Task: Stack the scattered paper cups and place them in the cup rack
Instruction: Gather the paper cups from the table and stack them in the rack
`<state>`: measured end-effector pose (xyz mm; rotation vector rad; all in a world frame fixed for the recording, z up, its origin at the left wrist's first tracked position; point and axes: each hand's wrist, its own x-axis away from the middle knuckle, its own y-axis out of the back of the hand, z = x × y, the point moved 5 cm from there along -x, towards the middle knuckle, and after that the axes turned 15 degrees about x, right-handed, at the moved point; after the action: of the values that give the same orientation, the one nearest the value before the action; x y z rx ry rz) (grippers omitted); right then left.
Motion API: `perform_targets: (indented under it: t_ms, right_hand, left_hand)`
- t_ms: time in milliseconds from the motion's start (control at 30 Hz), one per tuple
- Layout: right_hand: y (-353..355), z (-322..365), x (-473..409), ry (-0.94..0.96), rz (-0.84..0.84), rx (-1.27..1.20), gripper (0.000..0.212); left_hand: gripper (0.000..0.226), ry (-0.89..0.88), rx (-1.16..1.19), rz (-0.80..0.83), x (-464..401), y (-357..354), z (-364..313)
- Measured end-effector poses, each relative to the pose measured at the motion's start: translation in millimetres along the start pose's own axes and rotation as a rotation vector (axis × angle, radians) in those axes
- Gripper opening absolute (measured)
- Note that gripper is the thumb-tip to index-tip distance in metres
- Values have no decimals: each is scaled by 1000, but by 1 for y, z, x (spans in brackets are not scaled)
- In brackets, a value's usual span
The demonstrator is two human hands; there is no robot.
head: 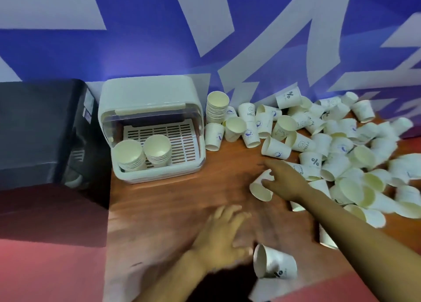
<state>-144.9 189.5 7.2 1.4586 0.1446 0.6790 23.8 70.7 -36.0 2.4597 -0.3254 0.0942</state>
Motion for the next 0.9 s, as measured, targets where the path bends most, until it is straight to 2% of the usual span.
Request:
perform_targets:
  t_ms: [100, 200, 333, 467, 600, 733, 900]
  right_hand:
    - [-9, -18, 8, -25, 18, 90, 46]
    - [-20, -27, 7, 45, 47, 195, 47]
    - [-33, -31, -4, 204, 125, 452, 72]
    - [-39, -29, -11, 373, 155, 568, 81]
    - [-53, -32, -13, 477, 126, 630, 83]
    - [-65, -37, -13, 517, 114, 588, 83]
    - [-58, -37, -12, 501, 58, 460, 75]
  left_hand:
    - [86, 50, -63, 161, -3, -36, -7]
    - [89, 53, -105, 240, -10, -66, -16]
    - [71, 142, -189, 257, -20, -91, -15]
    - [68, 203, -183, 214, -22, -105, -5]
    - [78, 294, -146, 142, -25, -97, -7]
    - [86, 380, -46, 60, -24, -88, -7]
    - [89, 397, 69, -36, -18, -75, -10]
